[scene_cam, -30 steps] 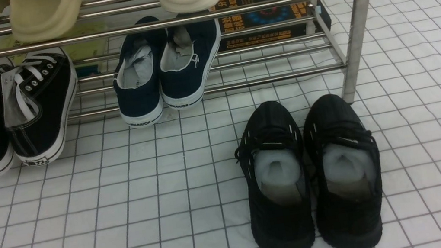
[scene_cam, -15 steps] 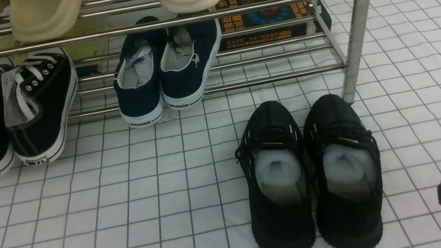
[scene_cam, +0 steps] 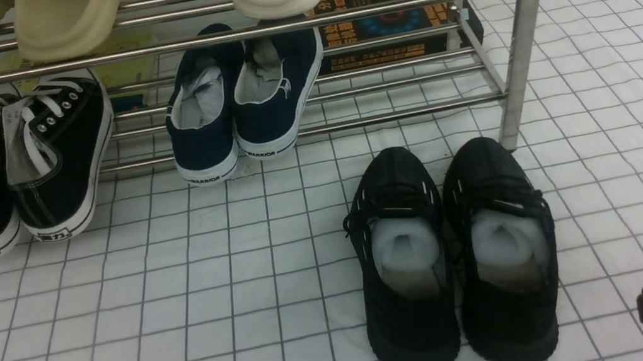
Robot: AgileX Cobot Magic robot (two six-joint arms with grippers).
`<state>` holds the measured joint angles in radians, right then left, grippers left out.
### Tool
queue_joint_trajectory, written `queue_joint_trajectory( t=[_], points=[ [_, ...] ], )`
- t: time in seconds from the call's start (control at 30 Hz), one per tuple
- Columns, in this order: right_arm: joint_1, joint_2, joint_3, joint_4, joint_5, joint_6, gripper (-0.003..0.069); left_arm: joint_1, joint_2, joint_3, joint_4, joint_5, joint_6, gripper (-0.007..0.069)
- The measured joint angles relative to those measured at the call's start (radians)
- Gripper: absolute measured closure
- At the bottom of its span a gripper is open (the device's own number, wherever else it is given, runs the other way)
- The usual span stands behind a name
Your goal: Take the shoes off the shelf with your hand from the white checkered tablecloth.
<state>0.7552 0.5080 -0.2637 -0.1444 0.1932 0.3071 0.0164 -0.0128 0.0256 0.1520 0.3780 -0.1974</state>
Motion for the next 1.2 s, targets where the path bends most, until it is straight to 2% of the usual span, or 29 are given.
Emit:
queue_joint_trajectory(
  t=[0.1,0.17,0.27,0.33,0.5,0.57,0.83,1.2],
  points=[
    [-0.056,-0.058,0.041,0.063,-0.001,-0.082,0.0656,0.000,0.000,0.000,0.000,0.000,0.000,0.0384],
    [-0.150,-0.141,0.096,0.124,0.000,-0.182,0.0655,0.000,0.000,0.000,0.000,0.000,0.000,0.0384],
    [-0.240,-0.224,0.147,0.144,0.001,-0.243,0.0652,0.000,0.000,0.000,0.000,0.000,0.000,0.0384],
    [-0.356,-0.333,0.214,0.156,0.010,-0.296,0.0652,0.000,0.000,0.000,0.000,0.000,0.000,0.0384],
    [-0.538,-0.501,0.288,0.184,0.093,-0.324,0.0646,0.000,0.000,0.000,0.000,0.000,0.000,0.0384],
    [-0.581,-0.516,0.288,0.188,0.134,-0.324,0.0643,0.000,0.000,0.000,0.000,0.000,0.000,0.0384],
    [-0.659,-0.518,0.278,0.196,0.191,-0.327,0.0634,0.000,0.000,0.000,0.000,0.000,0.000,0.0384],
    [-0.665,-0.518,0.278,0.196,0.194,-0.328,0.0624,0.000,0.000,0.000,0.000,0.000,0.000,0.0384]
  ],
)
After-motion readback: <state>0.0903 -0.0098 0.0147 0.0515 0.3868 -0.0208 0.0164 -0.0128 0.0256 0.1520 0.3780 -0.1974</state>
